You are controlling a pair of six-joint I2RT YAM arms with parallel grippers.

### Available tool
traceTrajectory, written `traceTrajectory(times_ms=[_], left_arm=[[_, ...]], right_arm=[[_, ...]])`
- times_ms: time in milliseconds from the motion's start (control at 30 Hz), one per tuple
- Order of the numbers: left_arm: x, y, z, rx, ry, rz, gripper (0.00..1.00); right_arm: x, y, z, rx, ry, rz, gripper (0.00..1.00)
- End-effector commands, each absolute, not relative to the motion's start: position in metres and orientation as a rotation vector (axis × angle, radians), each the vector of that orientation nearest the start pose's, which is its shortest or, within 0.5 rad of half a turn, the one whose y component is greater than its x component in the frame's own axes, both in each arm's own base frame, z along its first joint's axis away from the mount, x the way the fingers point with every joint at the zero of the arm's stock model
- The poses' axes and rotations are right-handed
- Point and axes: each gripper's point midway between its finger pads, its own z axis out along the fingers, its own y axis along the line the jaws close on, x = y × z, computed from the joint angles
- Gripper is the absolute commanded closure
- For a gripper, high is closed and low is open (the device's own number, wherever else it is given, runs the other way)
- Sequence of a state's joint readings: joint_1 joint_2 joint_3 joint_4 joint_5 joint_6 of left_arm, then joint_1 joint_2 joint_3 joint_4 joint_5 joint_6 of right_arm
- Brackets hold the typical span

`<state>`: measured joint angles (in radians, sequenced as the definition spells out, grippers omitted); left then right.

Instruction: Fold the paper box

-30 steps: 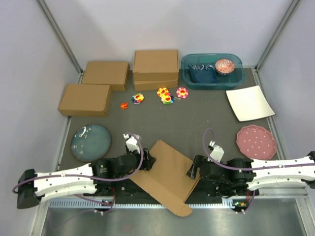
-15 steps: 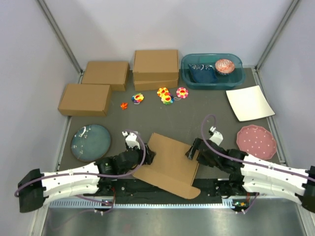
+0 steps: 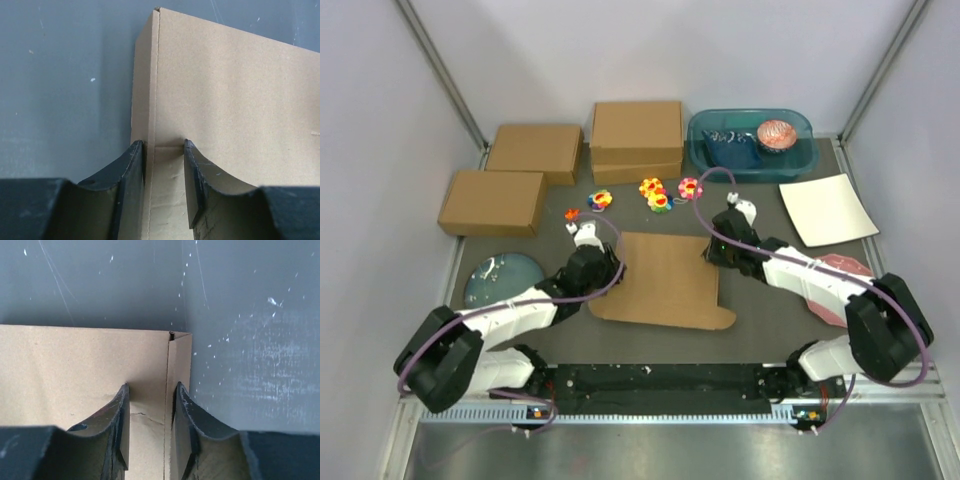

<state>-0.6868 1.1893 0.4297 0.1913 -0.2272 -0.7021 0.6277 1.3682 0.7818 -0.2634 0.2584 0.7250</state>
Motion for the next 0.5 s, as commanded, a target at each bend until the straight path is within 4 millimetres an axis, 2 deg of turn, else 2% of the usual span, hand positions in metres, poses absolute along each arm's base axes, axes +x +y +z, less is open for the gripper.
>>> traceTrajectory(times_ms=[0, 33, 67, 133, 200, 233, 267, 333, 400, 467], left_arm=[[0.273, -0.255, 0.119, -0.009, 2.087, -0.864, 0.71], [0.270, -0.255, 0.118, 0.003, 2.102, -0.881, 0.71], [0.271, -0.252, 0.122, -0.004, 2.092, -0.885, 0.70], [0.271, -0.246, 0.128, -0.022, 2.071, -0.884, 0.61], [0.269, -0.242, 0.127, -0.042, 2.071, -0.893, 0.46], [0.269, -0.241, 0.131, -0.044, 2.060, -0.904, 0.41], [0.267, -0.241, 0.131, -0.044, 2.061, -0.910, 0.38], [0.263, -0.243, 0.126, -0.028, 2.081, -0.931, 0.33], [0.259, -0.245, 0.119, -0.016, 2.100, -0.948, 0.33], [0.255, -0.246, 0.108, -0.019, 2.132, -0.956, 0.33]], right_arm=[[0.312, 0.223, 0.108, 0.085, 2.325, 0.504, 0.80], [0.314, 0.216, 0.107, 0.101, 2.327, 0.498, 0.67], [0.313, 0.213, 0.116, 0.110, 2.304, 0.523, 0.56], [0.305, 0.208, 0.119, 0.129, 2.294, 0.546, 0.33], [0.296, 0.208, 0.130, 0.136, 2.257, 0.610, 0.26], [0.289, 0.207, 0.122, 0.150, 2.270, 0.627, 0.25], [0.284, 0.207, 0.124, 0.148, 2.261, 0.649, 0.24], [0.272, 0.206, 0.111, 0.149, 2.294, 0.675, 0.24], [0.268, 0.205, 0.110, 0.153, 2.284, 0.697, 0.24], [0.259, 0.200, 0.098, 0.163, 2.301, 0.690, 0.23]])
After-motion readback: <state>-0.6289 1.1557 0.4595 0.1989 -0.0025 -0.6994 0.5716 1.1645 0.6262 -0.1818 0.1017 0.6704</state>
